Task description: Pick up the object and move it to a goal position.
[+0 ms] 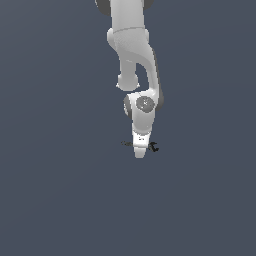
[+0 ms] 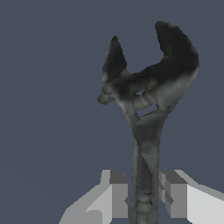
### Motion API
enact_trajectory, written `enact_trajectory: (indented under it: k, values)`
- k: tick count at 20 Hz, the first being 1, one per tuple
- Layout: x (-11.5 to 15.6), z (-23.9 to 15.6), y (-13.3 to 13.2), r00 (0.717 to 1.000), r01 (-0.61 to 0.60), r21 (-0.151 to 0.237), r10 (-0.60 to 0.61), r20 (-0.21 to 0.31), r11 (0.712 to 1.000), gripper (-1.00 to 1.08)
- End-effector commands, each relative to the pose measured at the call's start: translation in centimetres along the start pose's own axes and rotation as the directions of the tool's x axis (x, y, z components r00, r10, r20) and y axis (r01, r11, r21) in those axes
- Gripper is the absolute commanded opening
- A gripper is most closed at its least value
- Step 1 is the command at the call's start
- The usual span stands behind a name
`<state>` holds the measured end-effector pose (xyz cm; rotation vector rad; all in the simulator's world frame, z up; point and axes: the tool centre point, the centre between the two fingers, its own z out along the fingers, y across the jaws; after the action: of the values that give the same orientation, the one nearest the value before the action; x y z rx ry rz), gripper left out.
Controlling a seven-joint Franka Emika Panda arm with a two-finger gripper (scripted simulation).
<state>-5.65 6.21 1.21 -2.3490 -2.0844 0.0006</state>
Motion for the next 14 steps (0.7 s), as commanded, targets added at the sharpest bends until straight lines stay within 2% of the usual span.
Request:
enact_trajectory:
  k: [1, 7, 14]
  values:
    - [0.2, -0.5, 0.4, 1.000, 0.000, -0.001, 0.000, -0.001, 1.000, -1.00]
    - [1.1, -2.7, 2.1, 1.000, -0.001, -0.001, 0.001, -0.002, 1.000, -1.00]
    - [2.7, -6.8, 5.4, 1.000, -0.002, 0.000, 0.002, -0.003, 1.000, -1.00]
